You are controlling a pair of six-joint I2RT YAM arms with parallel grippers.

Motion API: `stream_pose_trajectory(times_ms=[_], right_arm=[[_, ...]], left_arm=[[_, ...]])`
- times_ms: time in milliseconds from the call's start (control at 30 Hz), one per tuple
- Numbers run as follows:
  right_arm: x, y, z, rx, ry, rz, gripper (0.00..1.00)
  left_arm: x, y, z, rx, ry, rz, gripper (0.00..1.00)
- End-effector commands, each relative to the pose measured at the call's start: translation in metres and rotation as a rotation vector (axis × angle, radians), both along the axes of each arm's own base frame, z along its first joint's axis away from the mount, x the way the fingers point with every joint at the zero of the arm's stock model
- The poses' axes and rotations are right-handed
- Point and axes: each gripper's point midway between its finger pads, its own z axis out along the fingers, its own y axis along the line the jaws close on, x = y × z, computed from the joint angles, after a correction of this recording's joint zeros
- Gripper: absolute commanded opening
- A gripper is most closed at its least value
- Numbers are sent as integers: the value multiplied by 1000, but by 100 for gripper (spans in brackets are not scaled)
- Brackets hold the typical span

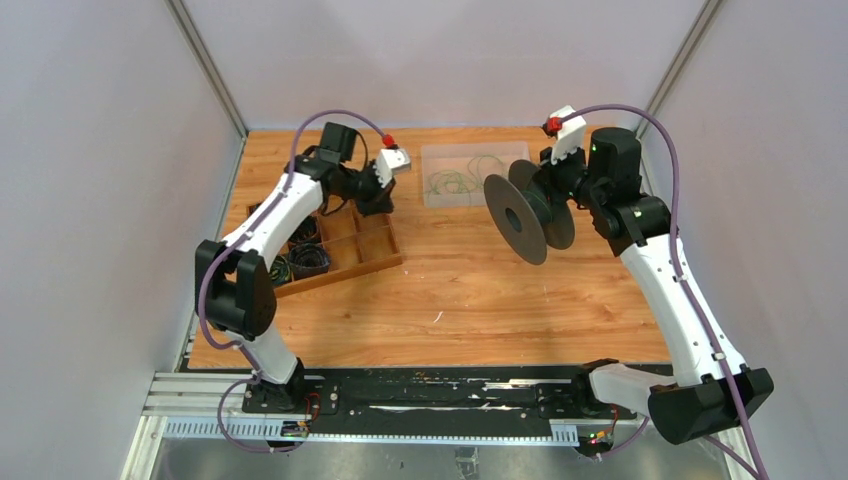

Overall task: Wrap the cables
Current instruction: Wrap the cable around the cable reel.

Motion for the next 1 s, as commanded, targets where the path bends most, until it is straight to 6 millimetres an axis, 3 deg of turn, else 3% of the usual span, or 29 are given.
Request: stream_pose_trajectory(times_ms=[0,267,700,833,967], right_arm=[[6,-13,11,-6,-50,-62,1],[6,-16,11,-12,-47,-72,1],[5,-16,9,-11,-42,-67,1],[4,-16,8,-10,-41,-66,1],[2,-12,9,-1,-41,-47,1]], left_arm=[[-17,74,-14,233,58,35,0],[13,168,-10,420,38,259,0],[43,289,8,732,12,606,3],[47,301,13,738,7,654,7],[47,281,15,637,2,610,17]])
